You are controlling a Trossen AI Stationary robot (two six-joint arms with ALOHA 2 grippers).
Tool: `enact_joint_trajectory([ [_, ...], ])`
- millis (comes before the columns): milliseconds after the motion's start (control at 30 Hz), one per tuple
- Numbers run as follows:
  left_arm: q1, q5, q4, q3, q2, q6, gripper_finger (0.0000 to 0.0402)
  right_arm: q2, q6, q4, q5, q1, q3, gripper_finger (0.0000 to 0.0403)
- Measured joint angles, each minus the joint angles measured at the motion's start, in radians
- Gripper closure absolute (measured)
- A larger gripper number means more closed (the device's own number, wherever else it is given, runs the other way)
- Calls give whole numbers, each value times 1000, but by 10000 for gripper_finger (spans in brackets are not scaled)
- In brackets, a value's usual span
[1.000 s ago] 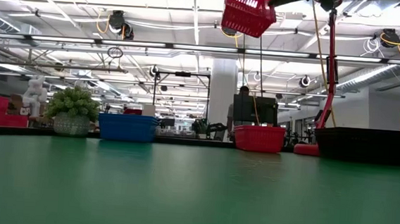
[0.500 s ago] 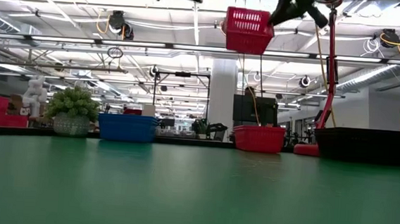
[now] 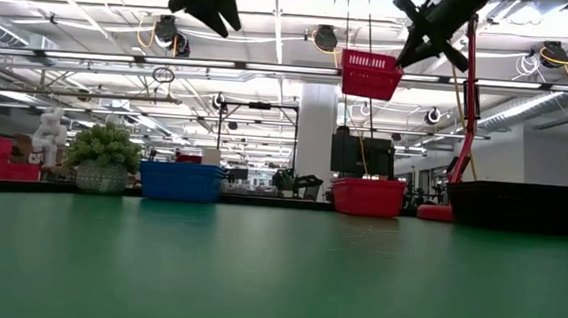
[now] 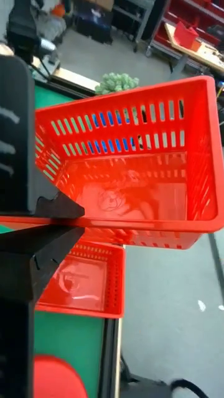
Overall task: Stack baskets by color
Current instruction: Stack the bottom red bin on top of the stacked red bin
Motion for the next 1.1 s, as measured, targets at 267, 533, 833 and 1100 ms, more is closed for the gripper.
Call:
enact_joint_trajectory([
  [267,2,3,36,-2,18,6,244,81,-44,0,-265,-138,0,399],
  [533,3,1,56,-1,33,6,252,185,-89,0,-360,-203,0,399],
  [833,2,1,55,-1,38,-21,252,286,-118,0,-517,-284,0,399],
  [1100,2,0,55,-1,38,-17,252,339,-158,-11,-577,-337,0,399],
])
